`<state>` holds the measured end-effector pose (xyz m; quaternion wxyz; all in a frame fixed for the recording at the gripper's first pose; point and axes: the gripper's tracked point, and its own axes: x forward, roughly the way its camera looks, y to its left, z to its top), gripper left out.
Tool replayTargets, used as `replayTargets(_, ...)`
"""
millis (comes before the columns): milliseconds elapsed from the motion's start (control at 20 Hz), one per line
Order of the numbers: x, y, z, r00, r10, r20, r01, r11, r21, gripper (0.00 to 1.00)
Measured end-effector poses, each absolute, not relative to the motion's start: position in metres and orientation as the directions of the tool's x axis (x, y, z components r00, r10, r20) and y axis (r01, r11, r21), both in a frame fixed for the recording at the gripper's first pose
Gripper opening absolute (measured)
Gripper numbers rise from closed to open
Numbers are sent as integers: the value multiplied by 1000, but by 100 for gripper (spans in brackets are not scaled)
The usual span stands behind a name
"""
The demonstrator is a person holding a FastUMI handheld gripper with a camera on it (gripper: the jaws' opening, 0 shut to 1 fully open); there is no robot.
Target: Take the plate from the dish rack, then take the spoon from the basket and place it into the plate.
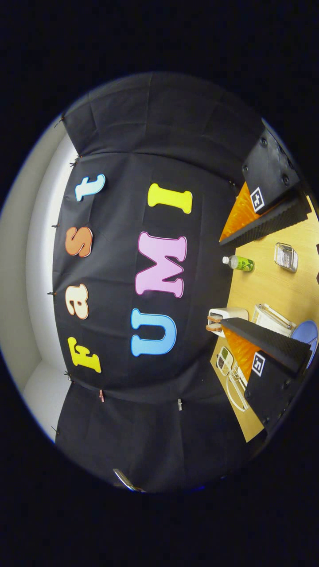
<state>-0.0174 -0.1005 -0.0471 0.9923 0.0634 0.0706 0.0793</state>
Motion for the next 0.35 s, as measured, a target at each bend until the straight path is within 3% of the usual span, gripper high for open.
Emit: replayTargets(350,-9,-128,-60,976,163,-146,-144,981,130,98)
